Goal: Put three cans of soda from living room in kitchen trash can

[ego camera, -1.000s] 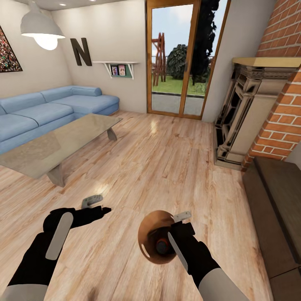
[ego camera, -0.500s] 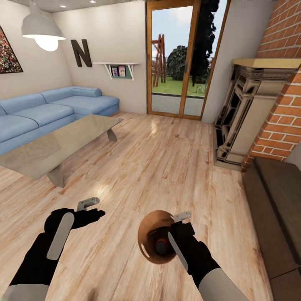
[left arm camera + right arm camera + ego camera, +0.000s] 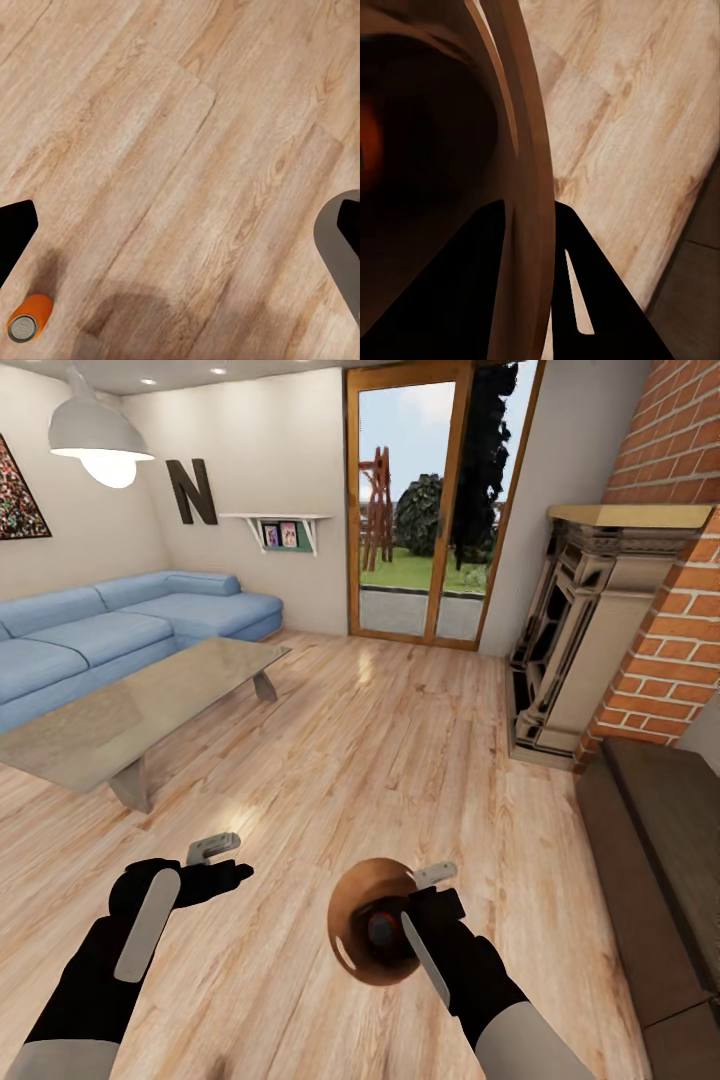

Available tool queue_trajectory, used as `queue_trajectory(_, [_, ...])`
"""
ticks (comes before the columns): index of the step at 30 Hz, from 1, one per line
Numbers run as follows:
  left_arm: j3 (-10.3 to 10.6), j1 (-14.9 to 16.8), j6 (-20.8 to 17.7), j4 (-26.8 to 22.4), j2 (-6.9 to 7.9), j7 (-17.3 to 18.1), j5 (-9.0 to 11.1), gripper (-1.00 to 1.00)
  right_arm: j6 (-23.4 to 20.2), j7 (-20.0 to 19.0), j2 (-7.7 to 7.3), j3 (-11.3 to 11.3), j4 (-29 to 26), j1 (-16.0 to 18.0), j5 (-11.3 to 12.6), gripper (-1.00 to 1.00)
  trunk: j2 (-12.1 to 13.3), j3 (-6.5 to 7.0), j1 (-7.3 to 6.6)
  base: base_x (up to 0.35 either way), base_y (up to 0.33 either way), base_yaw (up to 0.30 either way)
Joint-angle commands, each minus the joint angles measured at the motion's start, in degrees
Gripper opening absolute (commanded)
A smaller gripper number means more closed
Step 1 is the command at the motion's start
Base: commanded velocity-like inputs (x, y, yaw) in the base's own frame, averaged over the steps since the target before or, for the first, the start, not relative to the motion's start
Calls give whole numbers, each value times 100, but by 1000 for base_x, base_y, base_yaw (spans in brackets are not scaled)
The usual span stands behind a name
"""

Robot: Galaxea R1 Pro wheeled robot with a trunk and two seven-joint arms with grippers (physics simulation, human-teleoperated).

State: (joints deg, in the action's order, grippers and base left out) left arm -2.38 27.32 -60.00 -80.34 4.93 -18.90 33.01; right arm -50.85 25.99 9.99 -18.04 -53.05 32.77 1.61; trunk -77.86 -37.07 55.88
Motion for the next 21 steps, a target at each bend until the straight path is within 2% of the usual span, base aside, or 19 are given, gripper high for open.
queue_trajectory(1, [0, 0, 0, 0, 0, 0, 1, 100, 0, -24, 1, 1, -5, 2, -38, -100, 0, 4, 0, 0, 0, -11])
queue_trajectory(21, [1, 0, 0, 0, -1, 0, -12, 100, 5, -24, 1, 3, -13, 1, -38, -100, 0, 172, 0, 0, 0, -1])
